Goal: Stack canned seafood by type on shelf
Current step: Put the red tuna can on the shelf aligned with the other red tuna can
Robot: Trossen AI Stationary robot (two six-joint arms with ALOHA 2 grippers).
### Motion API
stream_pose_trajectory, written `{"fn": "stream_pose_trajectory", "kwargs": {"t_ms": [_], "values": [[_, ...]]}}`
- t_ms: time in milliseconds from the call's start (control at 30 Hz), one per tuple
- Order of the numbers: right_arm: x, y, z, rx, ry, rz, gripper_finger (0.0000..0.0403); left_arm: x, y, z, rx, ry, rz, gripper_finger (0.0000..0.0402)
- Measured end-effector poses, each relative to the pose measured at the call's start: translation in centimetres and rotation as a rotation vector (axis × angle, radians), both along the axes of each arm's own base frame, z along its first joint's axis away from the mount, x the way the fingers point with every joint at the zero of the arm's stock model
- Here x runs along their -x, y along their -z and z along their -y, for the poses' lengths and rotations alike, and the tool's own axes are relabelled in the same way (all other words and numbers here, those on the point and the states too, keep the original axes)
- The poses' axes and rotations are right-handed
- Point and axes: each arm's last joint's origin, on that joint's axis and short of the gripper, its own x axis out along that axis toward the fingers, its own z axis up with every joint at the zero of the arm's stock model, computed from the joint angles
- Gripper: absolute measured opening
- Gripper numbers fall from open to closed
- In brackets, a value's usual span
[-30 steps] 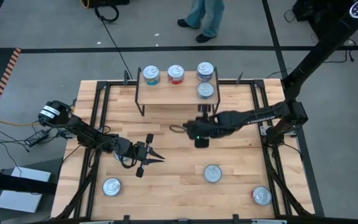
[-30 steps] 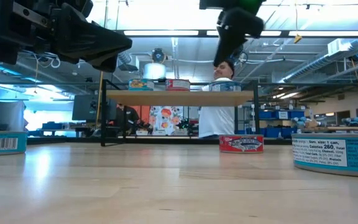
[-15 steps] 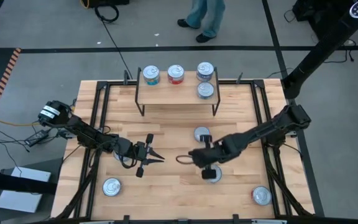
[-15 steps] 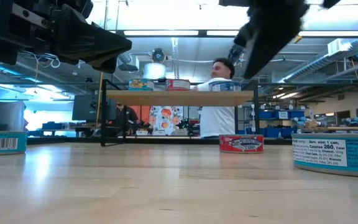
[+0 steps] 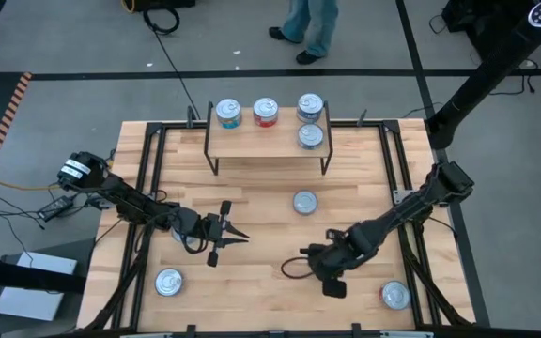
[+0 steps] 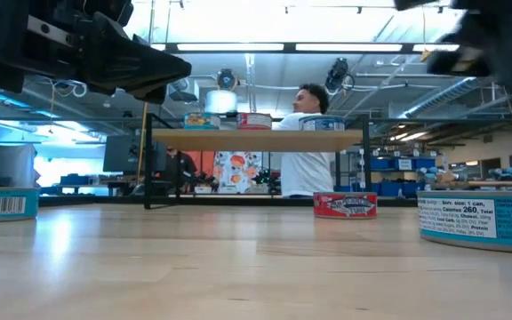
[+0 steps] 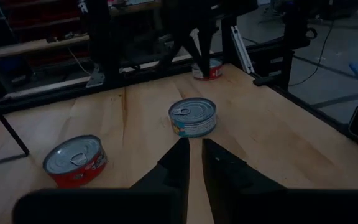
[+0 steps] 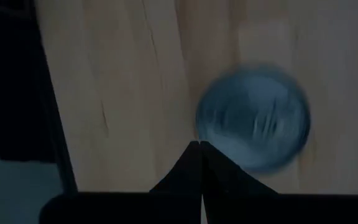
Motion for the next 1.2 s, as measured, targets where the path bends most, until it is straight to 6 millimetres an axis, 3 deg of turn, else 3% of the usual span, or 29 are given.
{"fn": "stream_pose_trajectory", "kwargs": {"t_ms": [233,400,800,1000,1200], "values": [[2.4,0.3,-1.1,0.013,0.129,-0.19,0.0004,0.0,-0.1,0.0,-0.013,0.001,0.009,0.0046],[3.3,0.3,-2.0,0.02,0.171,-0.225,0.0004,-0.1,-0.1,-0.3,-0.008,-0.013,0.008,0.0046],[3.0,0.1,-3.5,-0.019,0.155,-0.094,0.0002,-0.8,-0.4,-1.2,-0.002,-0.018,0.006,0.0042],[2.8,1.6,-3.3,-0.01,0.168,-0.031,0.0002,-2.5,-1.0,-1.8,-0.041,0.017,-0.09,0.0007],[3.0,2.9,-2.8,0.052,0.19,0.021,0.0001,-5.0,-1.7,-2.8,-0.116,0.026,-0.188,0.0004]]}}
